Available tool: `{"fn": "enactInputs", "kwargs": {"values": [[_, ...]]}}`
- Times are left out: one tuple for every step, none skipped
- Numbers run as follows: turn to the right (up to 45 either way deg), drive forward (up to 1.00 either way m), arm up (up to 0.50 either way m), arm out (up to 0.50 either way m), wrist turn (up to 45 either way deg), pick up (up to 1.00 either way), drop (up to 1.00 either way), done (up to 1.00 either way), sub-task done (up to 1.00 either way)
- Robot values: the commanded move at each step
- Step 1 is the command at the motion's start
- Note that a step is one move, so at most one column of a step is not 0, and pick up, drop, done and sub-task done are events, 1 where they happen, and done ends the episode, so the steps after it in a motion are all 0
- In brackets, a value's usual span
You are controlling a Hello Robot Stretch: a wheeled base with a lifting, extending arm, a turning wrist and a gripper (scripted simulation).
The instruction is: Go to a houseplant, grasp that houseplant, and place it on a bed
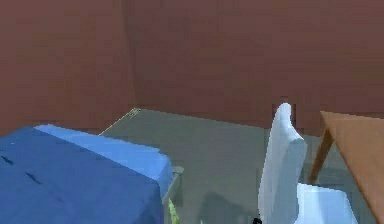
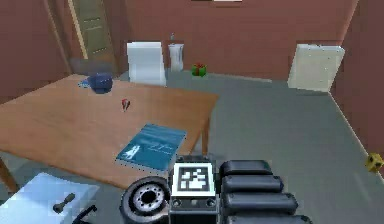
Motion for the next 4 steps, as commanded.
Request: {"fn": "enactInputs", "kwargs": {"values": [[-45.0, 0.0, 0.0, 0.0, 0.0, 0.0, 0.0, 0.0, 0.0], [-45.0, 0.0, 0.0, 0.0, 0.0, 0.0, 0.0, 0.0, 0.0], [-45.0, 0.0, 0.0, 0.0, 0.0, 0.0, 0.0, 0.0, 0.0], [-18.0, 0.0, 0.0, 0.0, 0.0, 0.0, 0.0, 0.0, 0.0]]}}
